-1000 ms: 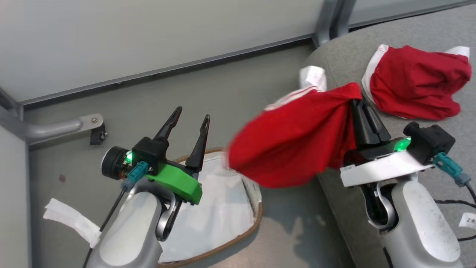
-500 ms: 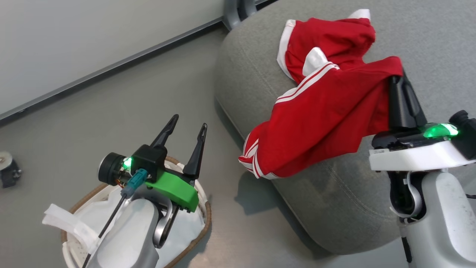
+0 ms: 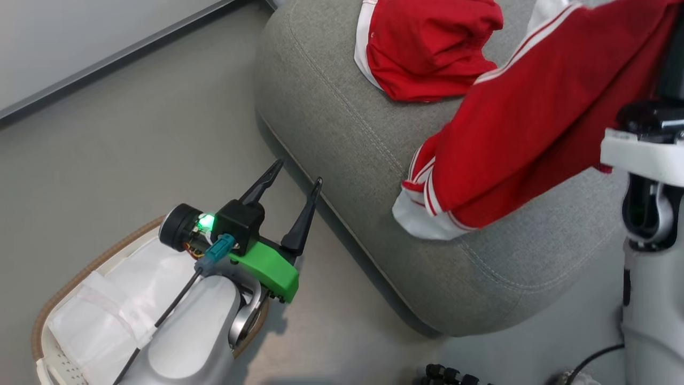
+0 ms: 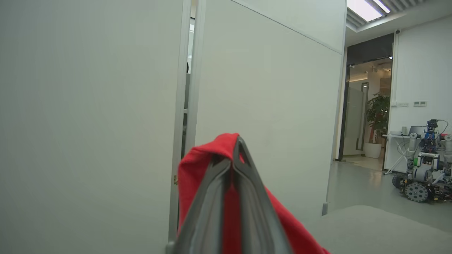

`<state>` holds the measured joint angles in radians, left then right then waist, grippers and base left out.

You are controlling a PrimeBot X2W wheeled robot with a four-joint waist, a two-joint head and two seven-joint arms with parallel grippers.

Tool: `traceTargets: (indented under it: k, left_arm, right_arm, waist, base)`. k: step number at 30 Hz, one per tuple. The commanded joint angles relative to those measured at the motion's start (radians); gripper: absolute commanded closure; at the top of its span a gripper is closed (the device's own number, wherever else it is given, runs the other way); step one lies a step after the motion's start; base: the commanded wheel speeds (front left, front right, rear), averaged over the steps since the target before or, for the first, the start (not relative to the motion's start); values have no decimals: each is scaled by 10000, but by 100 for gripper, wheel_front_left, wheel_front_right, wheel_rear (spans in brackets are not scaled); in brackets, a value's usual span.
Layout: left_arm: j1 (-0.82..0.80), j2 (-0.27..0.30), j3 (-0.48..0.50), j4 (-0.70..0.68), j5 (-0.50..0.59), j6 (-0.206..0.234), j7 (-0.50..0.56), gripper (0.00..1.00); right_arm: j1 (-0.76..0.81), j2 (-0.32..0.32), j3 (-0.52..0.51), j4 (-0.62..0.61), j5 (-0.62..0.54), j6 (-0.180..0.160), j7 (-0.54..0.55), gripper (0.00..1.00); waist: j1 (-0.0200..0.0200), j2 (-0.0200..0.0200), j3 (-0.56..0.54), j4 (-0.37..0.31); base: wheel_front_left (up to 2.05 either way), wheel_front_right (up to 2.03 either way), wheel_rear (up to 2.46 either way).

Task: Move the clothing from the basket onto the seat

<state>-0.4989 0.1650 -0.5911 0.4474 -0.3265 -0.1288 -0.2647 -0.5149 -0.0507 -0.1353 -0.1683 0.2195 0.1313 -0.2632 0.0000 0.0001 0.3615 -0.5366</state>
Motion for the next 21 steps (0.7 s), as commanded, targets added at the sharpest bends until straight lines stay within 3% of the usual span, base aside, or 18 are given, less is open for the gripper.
traceTargets:
  k: [1, 5, 11, 21]
  left_arm:
    - [-140, 172, -34, -21, -90, -32, 8, 0]
    - [-271, 457, -22, -123, 1, -32, 8, 0]
    - [-370, 880, 144, -425, 126, -32, 8, 0]
    - [-1020, 1253, -222, -998, 156, -31, 8, 0]
  right_arm:
    - [-434, -47, 29, -97, -323, -11, -22, 100]
    - [-1888, -639, 16, 164, -957, -11, -22, 100]
    - [-4345, -1797, -147, 1651, -1547, -11, -22, 100]
    - [-5789, -2056, -841, 3409, -3141, -11, -21, 100]
  waist:
    - [0, -1, 298, -88]
    - [0, -1, 715, -73]
    - [0, -1, 1467, 58]
    - [0, -1, 2671, 1024]
  base:
    - [0, 0, 0]
    - [0, 0, 0]
    - [0, 0, 0]
    - [0, 0, 0]
